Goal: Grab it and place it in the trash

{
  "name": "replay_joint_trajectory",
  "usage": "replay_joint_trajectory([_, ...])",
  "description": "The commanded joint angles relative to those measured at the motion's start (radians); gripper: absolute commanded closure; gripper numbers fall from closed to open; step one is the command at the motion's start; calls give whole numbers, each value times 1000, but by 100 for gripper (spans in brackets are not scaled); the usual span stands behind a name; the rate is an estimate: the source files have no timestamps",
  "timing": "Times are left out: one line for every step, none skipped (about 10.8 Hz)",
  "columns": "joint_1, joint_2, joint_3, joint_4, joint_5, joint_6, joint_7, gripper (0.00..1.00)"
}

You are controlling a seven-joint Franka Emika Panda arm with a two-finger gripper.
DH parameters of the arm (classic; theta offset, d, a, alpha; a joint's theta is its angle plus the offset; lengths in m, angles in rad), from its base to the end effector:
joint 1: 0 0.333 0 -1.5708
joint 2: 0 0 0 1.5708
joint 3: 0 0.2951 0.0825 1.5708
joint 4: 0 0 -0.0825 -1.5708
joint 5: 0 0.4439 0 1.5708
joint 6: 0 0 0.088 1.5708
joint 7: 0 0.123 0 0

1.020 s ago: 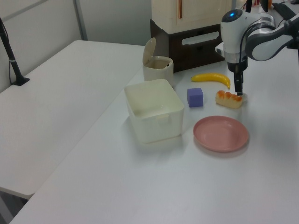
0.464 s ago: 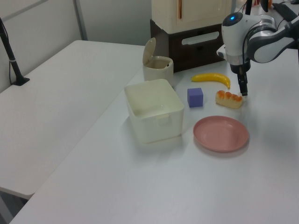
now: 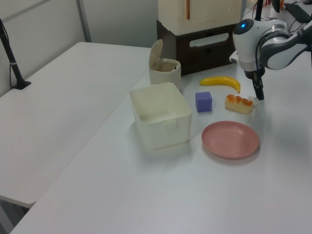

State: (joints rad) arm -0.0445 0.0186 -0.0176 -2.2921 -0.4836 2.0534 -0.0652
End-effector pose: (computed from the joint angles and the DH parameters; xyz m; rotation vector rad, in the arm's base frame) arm 0.5275 -0.0646 0.2526 2.7085 0.3908 -0.3849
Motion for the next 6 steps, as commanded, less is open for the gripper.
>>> replay_joint_trajectory([6,1,-7,-35,-38,-4,-36,0])
replay_joint_trajectory([5,4,-5,-27,-38,-7,-79,0])
replay_joint_trajectory([3,1,-5,-18,-36,-16,-144,0])
replay_joint_trajectory([-12,1,-5,-3,-30,-36,-174,0])
replay_joint_trajectory([-15,4,-5,3,-27,-36,-170,0])
replay_joint_trajectory([-15,12,-5,5,-24,-33,-168,0])
